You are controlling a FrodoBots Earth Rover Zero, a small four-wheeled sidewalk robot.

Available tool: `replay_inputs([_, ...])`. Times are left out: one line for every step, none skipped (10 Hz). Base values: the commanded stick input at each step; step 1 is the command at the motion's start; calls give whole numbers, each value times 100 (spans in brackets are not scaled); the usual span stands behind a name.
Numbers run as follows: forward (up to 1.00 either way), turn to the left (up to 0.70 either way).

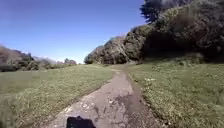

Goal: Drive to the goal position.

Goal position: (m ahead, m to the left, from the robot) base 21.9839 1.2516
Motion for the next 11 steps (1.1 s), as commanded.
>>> replay_inputs([50,0])
replay_inputs([50,0])
replay_inputs([50,0])
replay_inputs([50,0])
replay_inputs([50,0])
replay_inputs([50,0])
replay_inputs([50,0])
replay_inputs([50,0])
replay_inputs([50,0])
replay_inputs([50,-3])
replay_inputs([50,-20])
